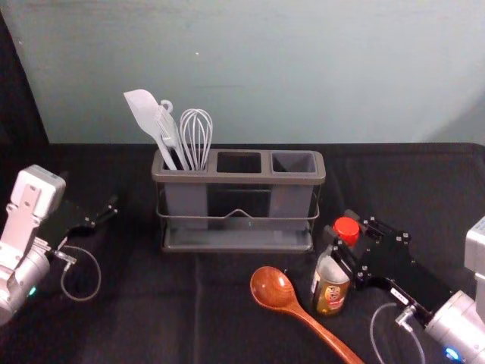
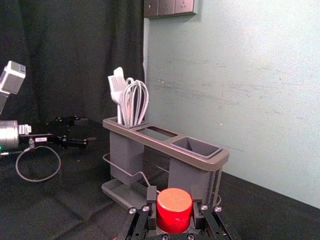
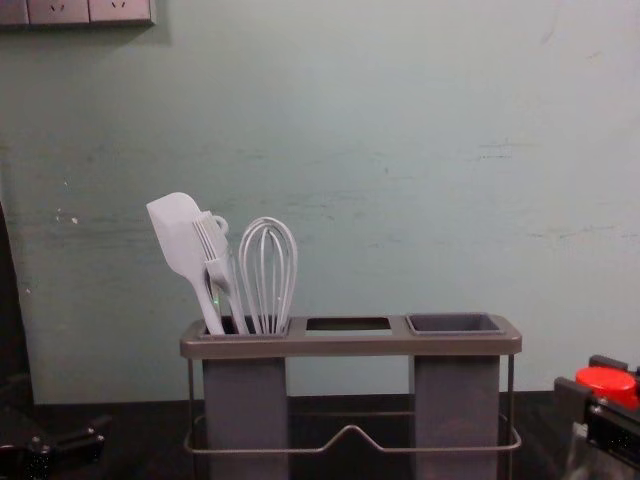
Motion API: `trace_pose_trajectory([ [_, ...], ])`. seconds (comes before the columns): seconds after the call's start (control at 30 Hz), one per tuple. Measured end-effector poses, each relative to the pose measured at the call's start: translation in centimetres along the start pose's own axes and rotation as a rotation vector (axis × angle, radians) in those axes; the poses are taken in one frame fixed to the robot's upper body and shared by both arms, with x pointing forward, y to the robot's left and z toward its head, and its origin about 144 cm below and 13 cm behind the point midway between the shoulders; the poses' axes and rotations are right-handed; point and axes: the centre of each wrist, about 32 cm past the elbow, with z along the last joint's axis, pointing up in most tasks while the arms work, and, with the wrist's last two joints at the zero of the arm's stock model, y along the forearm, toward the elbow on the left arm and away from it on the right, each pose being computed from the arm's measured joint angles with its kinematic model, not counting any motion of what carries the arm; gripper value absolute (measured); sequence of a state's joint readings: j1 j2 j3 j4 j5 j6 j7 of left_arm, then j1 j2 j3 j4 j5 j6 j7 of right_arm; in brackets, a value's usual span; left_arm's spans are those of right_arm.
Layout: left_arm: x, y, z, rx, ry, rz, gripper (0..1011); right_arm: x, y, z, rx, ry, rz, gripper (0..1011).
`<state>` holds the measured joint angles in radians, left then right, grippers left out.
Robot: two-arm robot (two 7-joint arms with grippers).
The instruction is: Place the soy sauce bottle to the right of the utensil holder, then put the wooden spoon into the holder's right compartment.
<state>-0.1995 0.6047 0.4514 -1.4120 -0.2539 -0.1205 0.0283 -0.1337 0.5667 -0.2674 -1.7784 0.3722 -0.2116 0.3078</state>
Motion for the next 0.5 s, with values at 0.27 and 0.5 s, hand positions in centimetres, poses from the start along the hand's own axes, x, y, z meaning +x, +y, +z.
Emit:
trace_pose_trajectory([
  [0.27, 0.0, 0.0, 0.0, 0.000, 0.000, 0.000, 1011, 0.4, -0.3, 0.1, 0.005, 0.004, -0.016, 390],
  [0.5, 0.0, 0.0, 0.0, 0.000, 0.000, 0.000, 1011, 1.1, -0.6, 0.4, 0.011, 0.001, -0.042, 390],
])
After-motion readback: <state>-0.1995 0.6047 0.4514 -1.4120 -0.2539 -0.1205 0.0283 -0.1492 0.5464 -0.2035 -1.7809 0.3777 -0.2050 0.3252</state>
